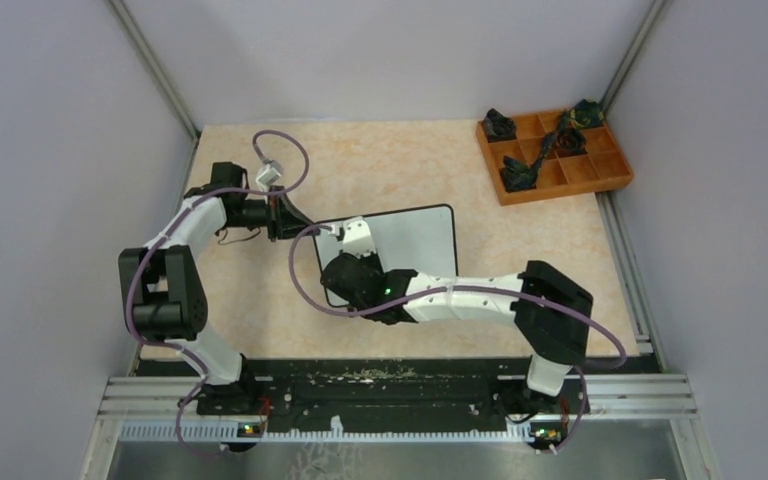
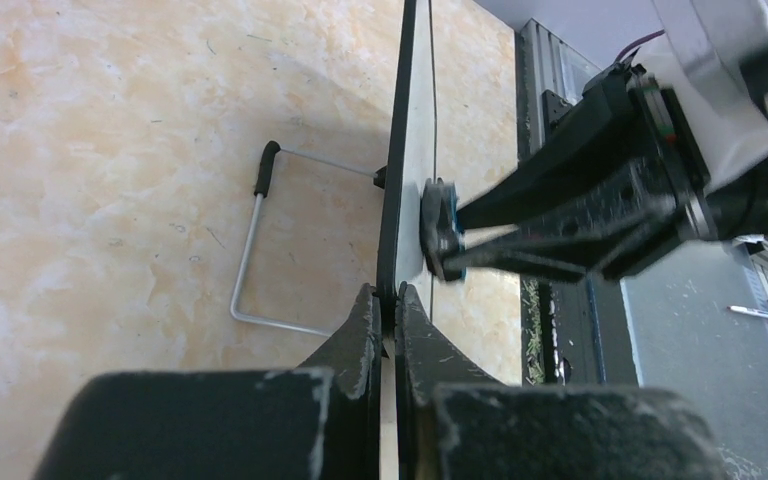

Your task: Erase the whiteboard

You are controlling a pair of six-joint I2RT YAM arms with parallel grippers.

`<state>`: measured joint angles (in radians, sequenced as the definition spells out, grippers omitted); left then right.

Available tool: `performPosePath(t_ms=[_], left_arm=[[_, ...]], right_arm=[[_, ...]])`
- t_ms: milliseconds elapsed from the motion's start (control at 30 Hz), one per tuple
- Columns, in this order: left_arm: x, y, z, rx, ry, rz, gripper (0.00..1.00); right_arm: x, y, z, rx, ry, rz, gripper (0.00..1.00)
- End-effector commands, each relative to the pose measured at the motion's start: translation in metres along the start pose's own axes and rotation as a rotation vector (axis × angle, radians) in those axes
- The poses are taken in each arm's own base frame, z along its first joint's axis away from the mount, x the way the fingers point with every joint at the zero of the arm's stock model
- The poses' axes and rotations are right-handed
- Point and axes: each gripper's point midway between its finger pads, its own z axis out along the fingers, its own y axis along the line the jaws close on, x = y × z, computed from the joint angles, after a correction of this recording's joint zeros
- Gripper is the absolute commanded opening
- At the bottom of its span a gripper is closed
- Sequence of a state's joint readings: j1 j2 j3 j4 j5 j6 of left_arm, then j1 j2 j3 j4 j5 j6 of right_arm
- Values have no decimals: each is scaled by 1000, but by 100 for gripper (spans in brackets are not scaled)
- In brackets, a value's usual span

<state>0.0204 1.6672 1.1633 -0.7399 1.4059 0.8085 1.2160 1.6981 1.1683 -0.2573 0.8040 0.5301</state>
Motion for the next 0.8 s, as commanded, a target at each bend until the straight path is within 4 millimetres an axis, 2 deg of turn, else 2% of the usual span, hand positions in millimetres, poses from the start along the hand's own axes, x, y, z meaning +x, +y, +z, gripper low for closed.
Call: performPosePath(t_ms=[0,200,367,567,667,767], left_arm=[[23,0,5,-7,63,-45,0],[23,0,5,-6,63,-44,0],[22,0,5,-5,63,-44,0],[23,0,5,-5,64,-43,0],[23,0,5,-5,64,-44,0],[23,0,5,-5,65,-44,0]], right_arm=[[-14,57,3,-132,-40,48,0],[-5,91,1,-202,-29,38,0],[-1,102,2,-215,-21,34,0],[6,95,3,-188,-6,39,0],[14,79,3,-129,14,29,0],[22,55,0,-66,31,29,0]])
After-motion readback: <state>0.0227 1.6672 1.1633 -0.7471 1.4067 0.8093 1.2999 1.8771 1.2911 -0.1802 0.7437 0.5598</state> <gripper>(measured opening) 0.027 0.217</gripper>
